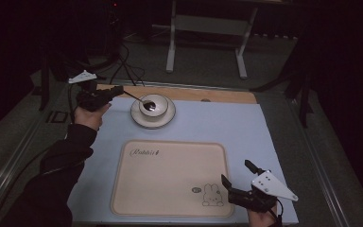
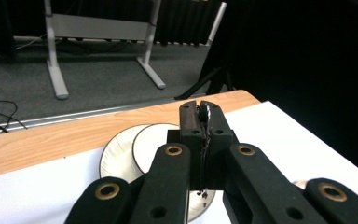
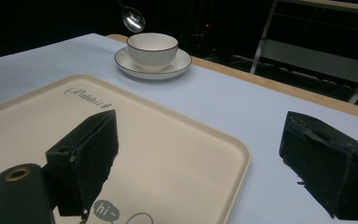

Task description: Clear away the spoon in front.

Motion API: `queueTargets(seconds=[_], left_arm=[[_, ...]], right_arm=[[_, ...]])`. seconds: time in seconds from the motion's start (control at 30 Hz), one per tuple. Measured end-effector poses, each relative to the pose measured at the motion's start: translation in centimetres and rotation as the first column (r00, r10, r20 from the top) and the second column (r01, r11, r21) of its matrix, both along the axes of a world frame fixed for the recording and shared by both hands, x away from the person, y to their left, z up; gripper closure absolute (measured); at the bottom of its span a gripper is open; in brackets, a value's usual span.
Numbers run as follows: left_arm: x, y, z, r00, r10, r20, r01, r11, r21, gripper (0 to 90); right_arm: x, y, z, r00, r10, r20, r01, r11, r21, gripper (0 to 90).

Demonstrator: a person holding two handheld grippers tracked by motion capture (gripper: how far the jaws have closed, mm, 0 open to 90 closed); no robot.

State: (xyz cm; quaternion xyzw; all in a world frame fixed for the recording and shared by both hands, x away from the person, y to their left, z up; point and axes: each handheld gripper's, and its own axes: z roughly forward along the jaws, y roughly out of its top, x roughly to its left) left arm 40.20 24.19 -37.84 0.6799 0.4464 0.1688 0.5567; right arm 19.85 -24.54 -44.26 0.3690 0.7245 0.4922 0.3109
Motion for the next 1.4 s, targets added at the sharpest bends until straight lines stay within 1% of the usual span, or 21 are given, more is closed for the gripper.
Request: queueTargets(seconds=[0.07, 0.2, 0.33, 0.37, 0.53, 0.57, 0.7, 0.73, 0.77, 0.8, 0.83, 0.9, 0.93, 1.0, 1.13, 1.2, 1.23, 1.27, 1.33, 1.37, 1.4], left_arm=[[-0.7, 0.2, 0.5, 0.9989, -0.047, 0.002, 0.047, 0.9988, 0.017, 89.8], [-1.4, 0.4, 0.9, 0.9961, -0.088, 0.007, 0.088, 0.9954, 0.038, 89.8], [-2.0, 0.7, 1.3, 0.9895, -0.145, 0.008, 0.144, 0.9881, 0.054, 89.8], [-2.0, 0.7, 1.3, 0.9895, -0.145, 0.008, 0.144, 0.9881, 0.054, 89.8], [-3.0, 0.9, 1.6, 0.9794, -0.202, -0.009, 0.202, 0.9744, 0.099, 89.8], [-3.0, 0.9, 1.6, 0.9794, -0.202, -0.009, 0.202, 0.9744, 0.099, 89.8], [-3.8, 0.8, 1.8, 0.9674, -0.252, -0.031, 0.253, 0.9610, 0.111, 89.8], [-4.0, 0.8, 1.8, 0.9635, -0.266, -0.031, 0.268, 0.9557, 0.122, 89.8], [-4.0, 0.8, 1.8, 0.9635, -0.266, -0.031, 0.268, 0.9557, 0.122, 89.8], [-4.3, 0.7, 1.9, 0.9594, -0.280, -0.036, 0.282, 0.9494, 0.138, 89.8], [-4.6, 0.7, 1.9, 0.9512, -0.305, -0.044, 0.308, 0.9387, 0.154, 89.8], [-4.9, 0.7, 1.9, 0.9416, -0.332, -0.058, 0.337, 0.9263, 0.169, 89.8], [-5.1, 0.7, 1.9, 0.9395, -0.337, -0.061, 0.343, 0.9232, 0.174, 89.8], [-5.3, 0.7, 1.9, 0.9305, -0.359, -0.074, 0.366, 0.9120, 0.185, 89.8], [-5.6, 0.4, 1.8, 0.9176, -0.387, -0.091, 0.398, 0.8939, 0.207, 89.8], [-5.6, 0.4, 1.8, 0.9176, -0.387, -0.091, 0.398, 0.8939, 0.207, 89.7], [-5.9, 0.1, 1.8, 0.9006, -0.420, -0.112, 0.435, 0.8715, 0.227, 89.7], [-5.9, 0.0, 1.7, 0.8929, -0.433, -0.123, 0.450, 0.8631, 0.229, 89.7], [-6.1, -0.3, 1.7, 0.8832, -0.451, -0.128, 0.469, 0.8497, 0.241, 89.8], [-6.2, -0.4, 1.7, 0.8711, -0.470, -0.143, 0.491, 0.8371, 0.241, 89.7], [-6.2, -0.6, 1.7, 0.8635, -0.482, -0.148, 0.504, 0.8277, 0.246, 89.7]], right_arm=[[0.0, 0.0, 0.0, 1.0000, 0.001, 0.002, -0.001, 1.0000, -0.002, 11.6], [0.0, 0.0, 0.0, 1.0000, 0.001, 0.001, -0.001, 1.0000, -0.002, 11.6], [0.0, 0.1, 0.0, 1.0000, -0.001, 0.004, 0.001, 1.0000, -0.003, 11.6], [0.0, 0.1, 0.0, 1.0000, -0.001, 0.003, 0.001, 1.0000, -0.003, 11.6], [-0.1, 0.0, 0.1, 0.9998, 0.014, 0.011, -0.014, 0.9998, 0.012, 11.6], [-0.1, 0.0, 0.1, 0.9998, 0.014, 0.011, -0.014, 0.9998, 0.012, 11.6], [-0.2, 0.1, 0.1, 0.9997, 0.015, 0.019, -0.015, 0.9998, 0.010, 11.6], [-0.2, 0.1, 0.1, 0.9997, 0.016, 0.020, -0.016, 0.9998, 0.008, 11.6], [-0.2, 0.1, 0.1, 0.9997, 0.016, 0.020, -0.016, 0.9998, 0.008, 11.6], [-0.2, 0.1, 0.1, 0.9996, 0.018, 0.021, -0.018, 0.9998, 0.006, 11.6], [-0.2, 0.1, 0.1, 0.9996, 0.017, 0.021, -0.017, 0.9998, 0.006, 11.6], [-0.2, 0.1, 0.1, 0.9997, 0.016, 0.019, -0.016, 0.9998, 0.006, 11.6], [-0.2, 0.1, 0.1, 0.9997, 0.016, 0.018, -0.016, 0.9999, 0.006, 11.6], [-0.2, 0.2, 0.1, 0.9997, 0.015, 0.019, -0.015, 0.9999, 0.004, 11.6], [-0.2, 0.2, 0.1, 0.9996, 0.015, 0.023, -0.015, 0.9999, -0.002, 11.6], [-0.2, 0.2, 0.1, 0.9996, 0.015, 0.023, -0.015, 0.9999, -0.003, 11.6], [-0.2, 0.2, 0.1, 0.9997, 0.013, 0.022, -0.013, 0.9999, -0.003, 11.6], [-0.2, 0.2, 0.1, 0.9997, 0.013, 0.020, -0.013, 0.9999, -0.002, 11.6], [-0.2, 0.2, 0.1, 0.9997, 0.013, 0.022, -0.013, 0.9999, -0.003, 11.6], [-0.2, 0.2, 0.1, 0.9997, 0.014, 0.022, -0.013, 0.9999, -0.003, 11.6], [-0.2, 0.2, 0.1, 0.9997, 0.014, 0.021, -0.013, 0.9999, -0.004, 11.6]])
